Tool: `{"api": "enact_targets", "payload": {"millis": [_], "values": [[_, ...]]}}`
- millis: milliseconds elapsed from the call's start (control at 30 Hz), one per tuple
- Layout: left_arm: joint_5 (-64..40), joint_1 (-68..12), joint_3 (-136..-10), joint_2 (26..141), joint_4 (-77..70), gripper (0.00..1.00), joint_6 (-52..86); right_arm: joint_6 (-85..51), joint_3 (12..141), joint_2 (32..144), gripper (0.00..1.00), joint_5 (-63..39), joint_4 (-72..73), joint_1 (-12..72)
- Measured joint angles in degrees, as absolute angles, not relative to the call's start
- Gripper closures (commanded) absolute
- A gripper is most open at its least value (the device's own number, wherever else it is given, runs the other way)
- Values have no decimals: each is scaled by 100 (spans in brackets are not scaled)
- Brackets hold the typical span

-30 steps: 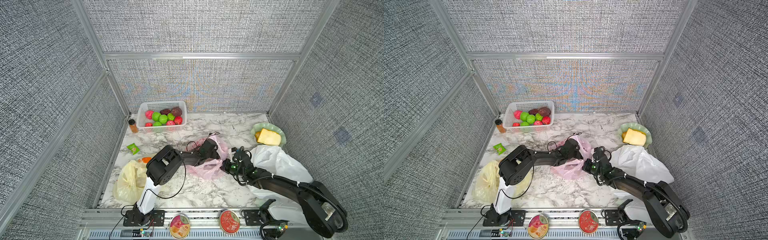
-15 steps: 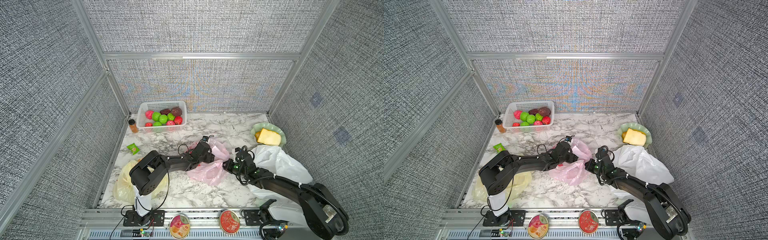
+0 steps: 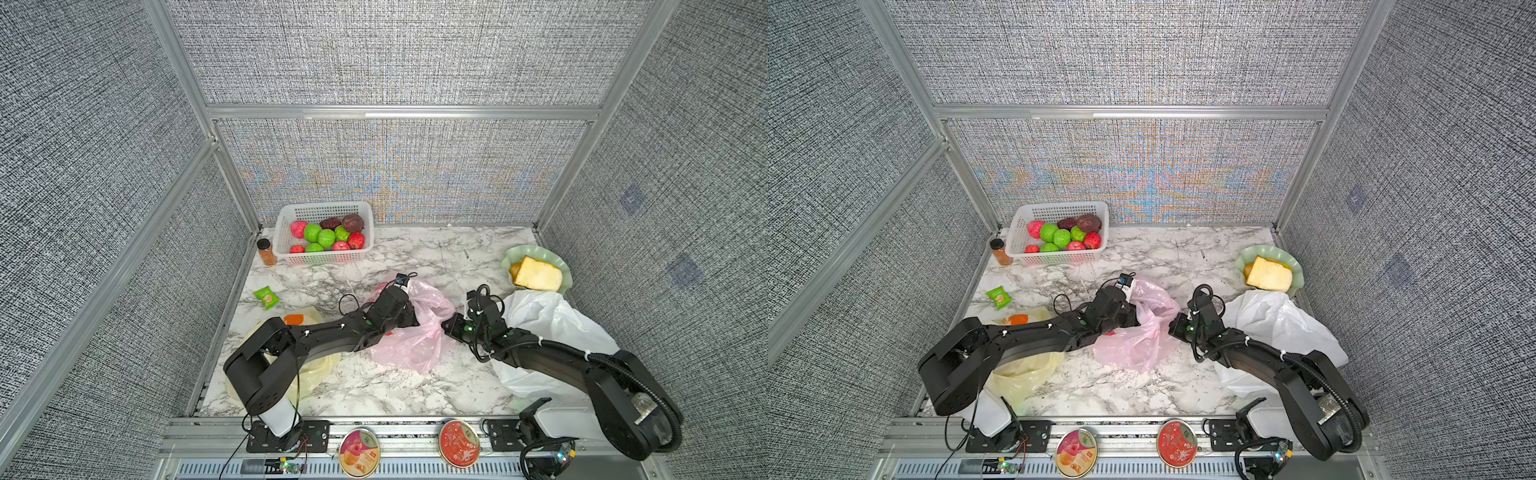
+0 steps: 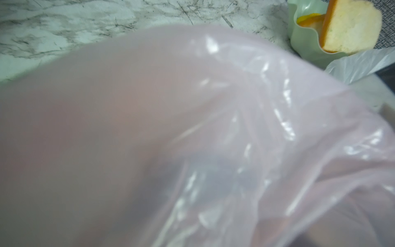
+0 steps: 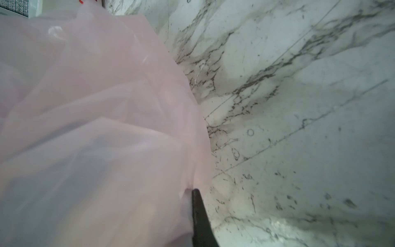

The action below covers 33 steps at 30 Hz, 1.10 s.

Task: Untie the knot of a plastic bag & take out the apple
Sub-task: Pick up the apple from the plastic bag, then place the apple in the basket.

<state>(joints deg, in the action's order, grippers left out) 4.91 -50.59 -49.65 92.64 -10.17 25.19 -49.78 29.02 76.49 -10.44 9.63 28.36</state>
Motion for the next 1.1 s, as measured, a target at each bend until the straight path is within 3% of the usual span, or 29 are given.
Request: {"api": "enact_targets", "payload": {"millis": [800, 1100], "values": [[-558, -5059, -4274, 6785, -554, 33, 1059, -4464, 4731, 9002, 100, -1249, 731, 2176], [71, -5063, -4510, 6099, -661, 35, 1028, -4427, 4786, 8921, 100, -1341, 639, 2204]]}}
